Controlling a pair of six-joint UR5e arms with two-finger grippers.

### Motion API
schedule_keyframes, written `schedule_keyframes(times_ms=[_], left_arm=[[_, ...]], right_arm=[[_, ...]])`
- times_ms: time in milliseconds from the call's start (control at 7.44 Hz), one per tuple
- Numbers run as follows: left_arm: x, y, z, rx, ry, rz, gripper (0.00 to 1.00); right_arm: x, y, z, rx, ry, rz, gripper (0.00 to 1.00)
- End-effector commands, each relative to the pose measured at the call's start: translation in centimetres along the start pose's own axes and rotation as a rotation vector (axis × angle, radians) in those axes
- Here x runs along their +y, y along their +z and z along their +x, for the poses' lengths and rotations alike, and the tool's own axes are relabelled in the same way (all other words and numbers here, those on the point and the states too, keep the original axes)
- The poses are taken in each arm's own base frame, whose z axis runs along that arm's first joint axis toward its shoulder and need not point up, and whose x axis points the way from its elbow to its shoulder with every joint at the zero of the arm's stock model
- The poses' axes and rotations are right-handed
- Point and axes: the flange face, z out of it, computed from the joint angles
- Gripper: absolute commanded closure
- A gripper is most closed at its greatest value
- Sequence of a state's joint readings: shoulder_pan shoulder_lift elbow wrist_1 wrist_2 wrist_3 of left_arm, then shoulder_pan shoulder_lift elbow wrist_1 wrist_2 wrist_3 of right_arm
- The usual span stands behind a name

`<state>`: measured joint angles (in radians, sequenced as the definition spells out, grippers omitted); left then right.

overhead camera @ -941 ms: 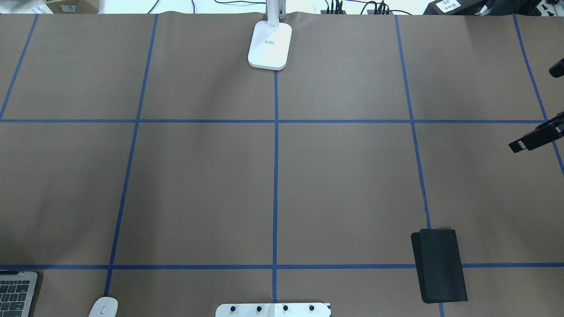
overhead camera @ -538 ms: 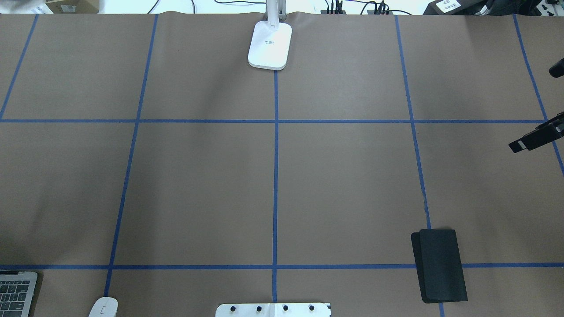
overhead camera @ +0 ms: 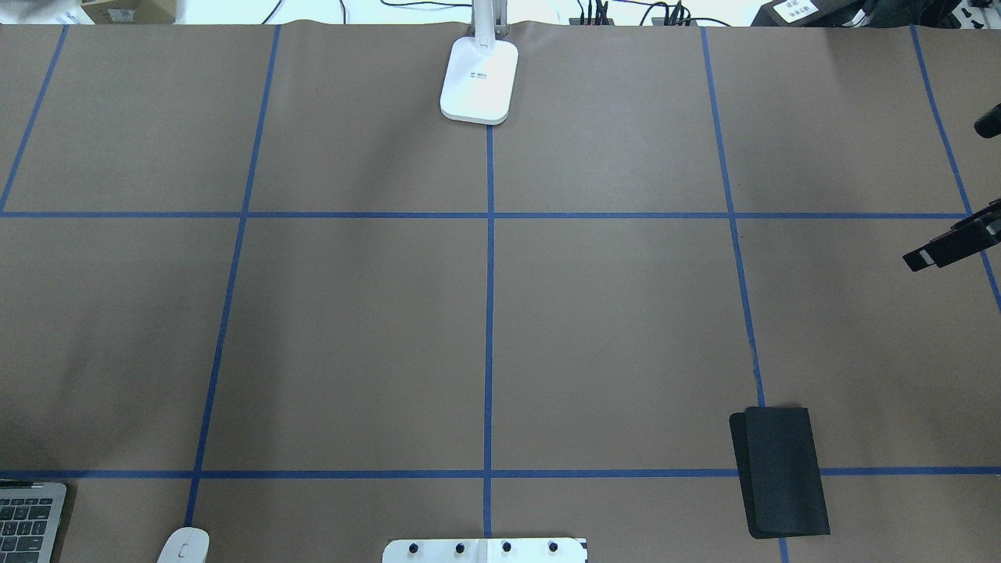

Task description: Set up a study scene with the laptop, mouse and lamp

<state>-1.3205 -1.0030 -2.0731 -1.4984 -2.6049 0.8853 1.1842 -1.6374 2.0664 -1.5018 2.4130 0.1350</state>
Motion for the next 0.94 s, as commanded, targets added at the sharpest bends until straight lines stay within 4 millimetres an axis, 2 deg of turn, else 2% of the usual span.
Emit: schedule_keyframes(times_ms=[0,403,807], left_arm=[[-1.0,-0.3,-0.4,-0.014,0.076,-0.005,0.14],[-3.3,-0.6,-0.9,-0.029,0.155,-0.012,0.22],[-4.4,-0.1,-0.8,-0.017,0.209,-0.025,0.31]], right_arm=[[0.0,0.0,0.0,0.0,-0.001,-0.001,0.0],[0.2,0.1,0.1,0.001,0.004,-0.004,0.0],[0.2,0.1,0.1,0.001,0.004,-0.004,0.0]])
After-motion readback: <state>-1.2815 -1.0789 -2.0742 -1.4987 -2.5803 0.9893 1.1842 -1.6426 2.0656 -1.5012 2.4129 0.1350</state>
